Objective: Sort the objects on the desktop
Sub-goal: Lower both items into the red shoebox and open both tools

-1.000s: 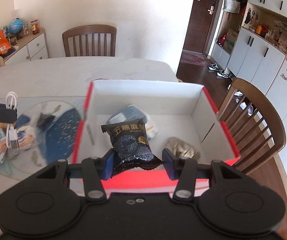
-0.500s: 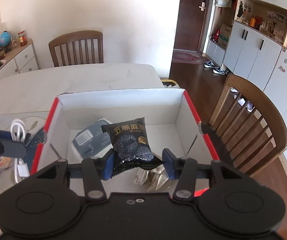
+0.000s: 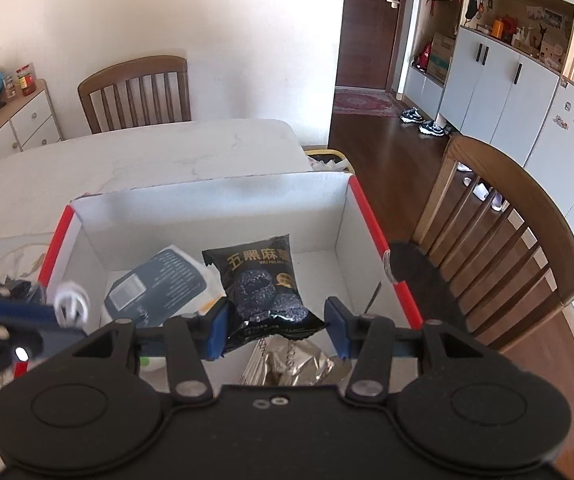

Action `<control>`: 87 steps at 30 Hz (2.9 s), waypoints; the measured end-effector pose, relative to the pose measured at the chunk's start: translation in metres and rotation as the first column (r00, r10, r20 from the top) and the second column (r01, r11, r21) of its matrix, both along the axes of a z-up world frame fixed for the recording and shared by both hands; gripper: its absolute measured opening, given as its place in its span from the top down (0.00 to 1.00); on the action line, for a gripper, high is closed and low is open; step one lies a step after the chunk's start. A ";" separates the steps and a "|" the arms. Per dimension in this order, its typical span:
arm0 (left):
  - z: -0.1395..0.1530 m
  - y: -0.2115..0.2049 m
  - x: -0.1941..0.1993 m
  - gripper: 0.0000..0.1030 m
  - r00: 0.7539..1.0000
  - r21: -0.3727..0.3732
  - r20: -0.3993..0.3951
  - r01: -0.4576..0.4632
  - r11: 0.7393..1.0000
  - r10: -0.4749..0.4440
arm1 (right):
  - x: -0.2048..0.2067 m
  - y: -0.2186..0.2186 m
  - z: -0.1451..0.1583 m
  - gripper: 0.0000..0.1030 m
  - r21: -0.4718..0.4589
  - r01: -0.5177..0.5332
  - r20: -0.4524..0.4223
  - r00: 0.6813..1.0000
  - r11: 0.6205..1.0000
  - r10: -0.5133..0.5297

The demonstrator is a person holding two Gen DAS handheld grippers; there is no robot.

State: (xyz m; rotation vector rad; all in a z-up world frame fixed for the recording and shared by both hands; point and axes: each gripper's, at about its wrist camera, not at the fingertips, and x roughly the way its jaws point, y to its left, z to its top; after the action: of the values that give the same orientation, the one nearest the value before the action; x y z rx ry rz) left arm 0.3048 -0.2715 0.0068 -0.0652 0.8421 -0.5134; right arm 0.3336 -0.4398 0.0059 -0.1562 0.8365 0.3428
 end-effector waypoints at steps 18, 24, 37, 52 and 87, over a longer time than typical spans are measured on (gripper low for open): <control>-0.039 -0.043 0.047 0.91 0.990 0.168 -0.112 0.098 0.981 -0.080 | 0.060 0.023 -0.044 0.52 -0.101 0.022 -0.109 0.993 0.995 -0.033; -0.046 -0.049 0.055 0.91 0.987 0.167 -0.132 0.110 0.980 -0.088 | 0.068 0.032 -0.058 0.52 -0.137 -0.007 -0.133 0.991 0.991 -0.012; -0.065 -0.052 0.060 0.91 0.974 0.197 -0.206 0.134 0.971 -0.093 | 0.077 0.034 -0.078 0.52 -0.159 -0.020 -0.212 0.977 0.987 -0.014; -0.071 -0.047 0.065 0.90 0.956 0.225 -0.284 0.134 0.965 -0.066 | 0.077 0.034 -0.083 0.48 -0.160 -0.051 -0.275 0.961 0.986 0.005; -0.023 -0.028 0.011 0.90 0.991 0.131 -0.122 0.064 0.989 -0.048 | 0.014 0.015 0.022 0.28 -0.003 -0.085 -0.116 0.990 0.996 0.085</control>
State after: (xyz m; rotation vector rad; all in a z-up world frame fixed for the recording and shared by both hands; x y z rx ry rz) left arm 0.3161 -0.2996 -0.0163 0.0530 0.9950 -0.5077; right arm 0.3474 -0.4244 0.0281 -0.1805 0.9476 0.4319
